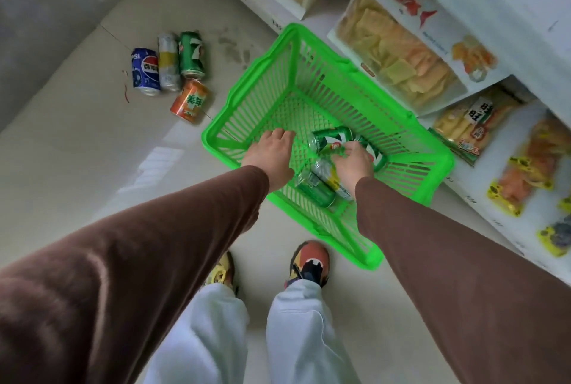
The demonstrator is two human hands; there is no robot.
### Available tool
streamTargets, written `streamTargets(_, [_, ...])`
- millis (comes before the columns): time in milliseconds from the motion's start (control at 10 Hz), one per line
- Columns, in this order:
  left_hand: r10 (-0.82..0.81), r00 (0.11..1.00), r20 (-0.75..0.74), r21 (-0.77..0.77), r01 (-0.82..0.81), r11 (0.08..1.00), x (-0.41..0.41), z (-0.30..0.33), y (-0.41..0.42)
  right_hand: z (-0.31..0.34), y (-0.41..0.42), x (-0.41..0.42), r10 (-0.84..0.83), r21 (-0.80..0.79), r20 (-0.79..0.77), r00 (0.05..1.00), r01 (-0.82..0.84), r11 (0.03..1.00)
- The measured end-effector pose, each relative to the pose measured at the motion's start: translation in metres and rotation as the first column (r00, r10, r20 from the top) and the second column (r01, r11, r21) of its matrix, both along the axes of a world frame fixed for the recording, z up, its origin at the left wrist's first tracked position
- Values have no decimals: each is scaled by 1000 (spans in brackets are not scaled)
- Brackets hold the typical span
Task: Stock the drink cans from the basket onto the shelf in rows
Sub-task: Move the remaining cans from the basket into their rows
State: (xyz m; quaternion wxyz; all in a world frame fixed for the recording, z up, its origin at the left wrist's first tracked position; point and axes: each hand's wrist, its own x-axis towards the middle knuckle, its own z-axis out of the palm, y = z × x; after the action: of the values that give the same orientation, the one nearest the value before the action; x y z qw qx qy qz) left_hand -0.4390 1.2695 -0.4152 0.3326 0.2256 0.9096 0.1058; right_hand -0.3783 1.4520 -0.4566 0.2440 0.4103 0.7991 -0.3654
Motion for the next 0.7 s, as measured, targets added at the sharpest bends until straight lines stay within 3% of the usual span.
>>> streamTargets(100, [-17,1000,-8,-10,17,1000,-10,-39,7,-46,3,-12,-170,-35,86,982,174,984])
streamTargets(300, [-19,1000,8,-14,19,1000,-26,-96,18,-101,1,-37,-474,-284,215,854,519,806])
streamTargets(600, [-36,999,12,7,36,999,-48,-129,19,-158,1,-64,-608,-393,189,771,627,673])
streamTargets(700, [-31,999,14,10,31,999,-45,-116,16,-136,-12,-59,-675,-268,144,723,685,677])
